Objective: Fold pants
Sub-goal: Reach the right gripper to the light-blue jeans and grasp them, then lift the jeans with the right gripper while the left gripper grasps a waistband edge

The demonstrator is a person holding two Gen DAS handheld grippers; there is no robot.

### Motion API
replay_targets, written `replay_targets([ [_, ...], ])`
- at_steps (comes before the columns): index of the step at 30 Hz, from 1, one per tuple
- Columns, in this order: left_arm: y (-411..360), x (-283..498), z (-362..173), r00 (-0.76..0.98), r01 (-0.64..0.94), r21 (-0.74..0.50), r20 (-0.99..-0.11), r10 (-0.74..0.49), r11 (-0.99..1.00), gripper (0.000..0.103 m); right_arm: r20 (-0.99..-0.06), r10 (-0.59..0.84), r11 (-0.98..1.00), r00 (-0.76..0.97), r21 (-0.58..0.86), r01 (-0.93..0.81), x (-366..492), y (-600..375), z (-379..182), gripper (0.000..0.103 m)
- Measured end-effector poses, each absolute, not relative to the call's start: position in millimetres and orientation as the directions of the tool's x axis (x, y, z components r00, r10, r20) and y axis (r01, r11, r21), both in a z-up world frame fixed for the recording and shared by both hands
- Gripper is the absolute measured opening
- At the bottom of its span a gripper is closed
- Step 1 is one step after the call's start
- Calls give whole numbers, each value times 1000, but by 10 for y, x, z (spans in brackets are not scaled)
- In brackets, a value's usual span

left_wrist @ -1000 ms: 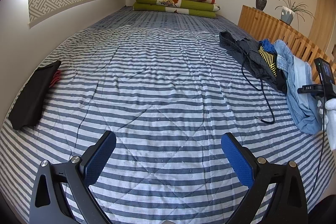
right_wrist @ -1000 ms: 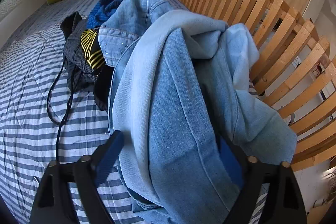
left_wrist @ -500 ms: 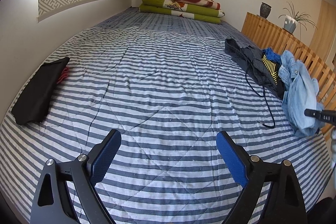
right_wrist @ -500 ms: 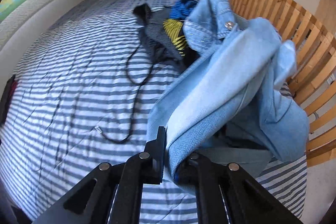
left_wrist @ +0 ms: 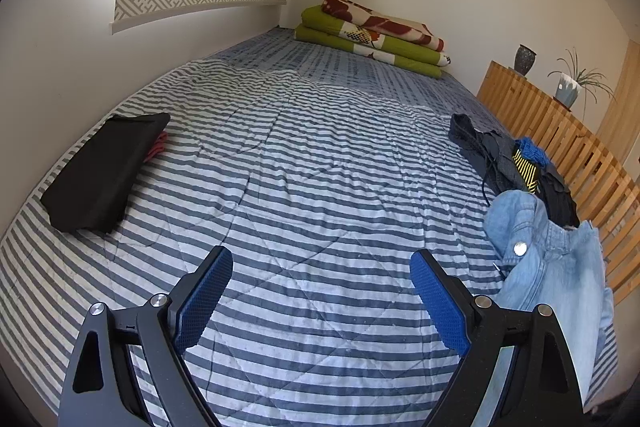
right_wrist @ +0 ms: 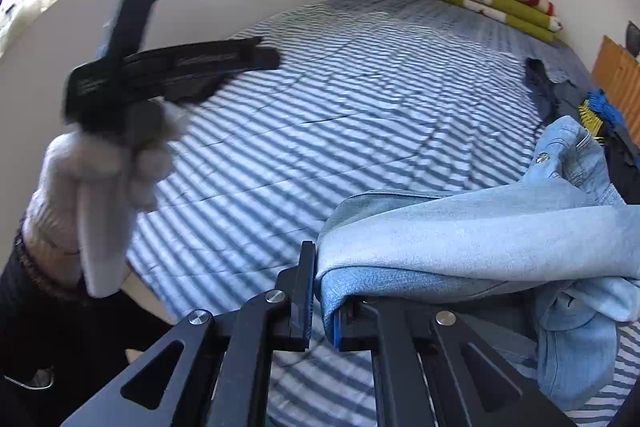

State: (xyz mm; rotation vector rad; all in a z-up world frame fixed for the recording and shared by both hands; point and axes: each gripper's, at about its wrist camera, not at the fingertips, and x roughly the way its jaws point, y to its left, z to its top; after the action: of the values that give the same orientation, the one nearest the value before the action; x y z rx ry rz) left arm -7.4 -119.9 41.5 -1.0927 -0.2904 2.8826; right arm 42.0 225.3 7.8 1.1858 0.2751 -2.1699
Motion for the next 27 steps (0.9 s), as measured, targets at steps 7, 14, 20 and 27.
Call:
replay_targets([
  [7,-734,-100,321,-711,-90,-153,-682,170,-984,93,-842,-461,-708,-282,158,688,864,2439,28,11],
  [14,116,-246,204,-619,-257,-179,-724,304,-950,93,-779,-455,-842,-432,219,493,734,3534,321,48],
  [20,959,-682,178,-526,-343,-215,-762,377,-914,93,-732,-311,-950,-607,249,187,203,4660,439,58],
  [27,1567,-1274,-76,-472,-301,-166,-830,298,-939,85,-792,-140,-973,-594,221,-65,-865,5491,-7,58],
])
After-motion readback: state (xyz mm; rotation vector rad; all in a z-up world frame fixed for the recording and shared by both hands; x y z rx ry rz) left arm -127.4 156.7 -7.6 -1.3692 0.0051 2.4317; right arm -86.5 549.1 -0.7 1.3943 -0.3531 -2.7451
